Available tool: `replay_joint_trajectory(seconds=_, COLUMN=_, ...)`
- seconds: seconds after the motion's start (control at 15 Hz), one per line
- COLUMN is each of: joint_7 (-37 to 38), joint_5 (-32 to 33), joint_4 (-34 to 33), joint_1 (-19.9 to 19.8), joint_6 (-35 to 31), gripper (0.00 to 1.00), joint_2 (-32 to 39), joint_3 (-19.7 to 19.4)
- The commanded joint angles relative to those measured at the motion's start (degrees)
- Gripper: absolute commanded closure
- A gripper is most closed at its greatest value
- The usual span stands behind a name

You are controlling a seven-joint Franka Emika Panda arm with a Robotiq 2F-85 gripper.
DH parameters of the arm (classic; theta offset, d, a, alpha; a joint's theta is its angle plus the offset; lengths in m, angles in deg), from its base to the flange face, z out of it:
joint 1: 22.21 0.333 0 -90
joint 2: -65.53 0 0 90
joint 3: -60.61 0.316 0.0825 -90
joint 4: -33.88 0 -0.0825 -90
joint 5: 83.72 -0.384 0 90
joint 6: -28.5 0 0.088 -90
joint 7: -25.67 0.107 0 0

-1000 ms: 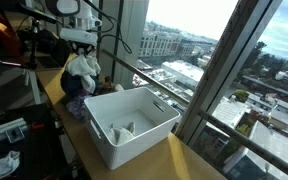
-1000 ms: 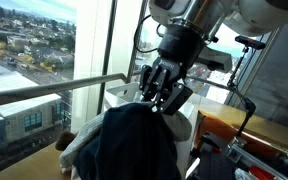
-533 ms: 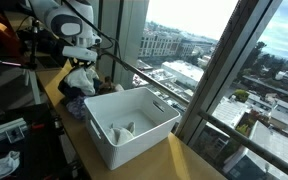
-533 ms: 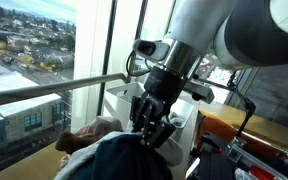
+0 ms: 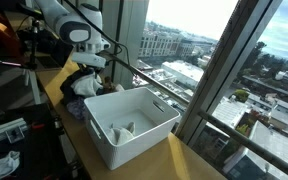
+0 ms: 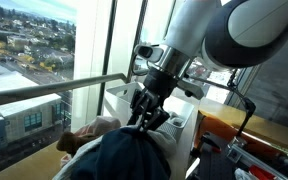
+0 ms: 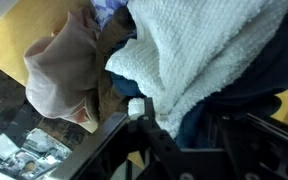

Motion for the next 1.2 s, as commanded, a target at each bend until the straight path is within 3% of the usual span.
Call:
replay_joint_trajectory(seconds=0.0, joint_7=-1.31, joint_5=-0.24, joint_4=0.52, joint_1=-3.21, joint_6=1.47, gripper=0.23, joint_2=-4.71, joint_3=0.87)
replay_joint_trajectory(seconds=0.2, joint_7=-2.56, joint_5=-0.71, joint_4=0.2, joint_1=-4.81, joint_6=2.26, gripper=0.02, joint_2=-8.16, joint_3=-0.38)
replay_joint_trajectory(seconds=0.27, joint_7=-3.05, joint_5=-0.78, joint_4=0.02, joint_1=-5.38, joint_6=2.5, gripper=0.0, joint_2=-9.17, joint_3=-1.08)
replay_joint_trajectory(seconds=0.67, joint_7=-5.55, joint_5=1.0, joint_4=1.27, joint_1=-9.02, joint_6=0.95, gripper=0.0, joint_2=-10.37, joint_3=-8.76)
replay_joint_trajectory(seconds=1.13, joint_7=-4.6, joint_5=6.41, joint_4=4.87, joint_1=-13.54, joint_6=-3.45, gripper=0.0, joint_2=-2.55, joint_3=-14.77)
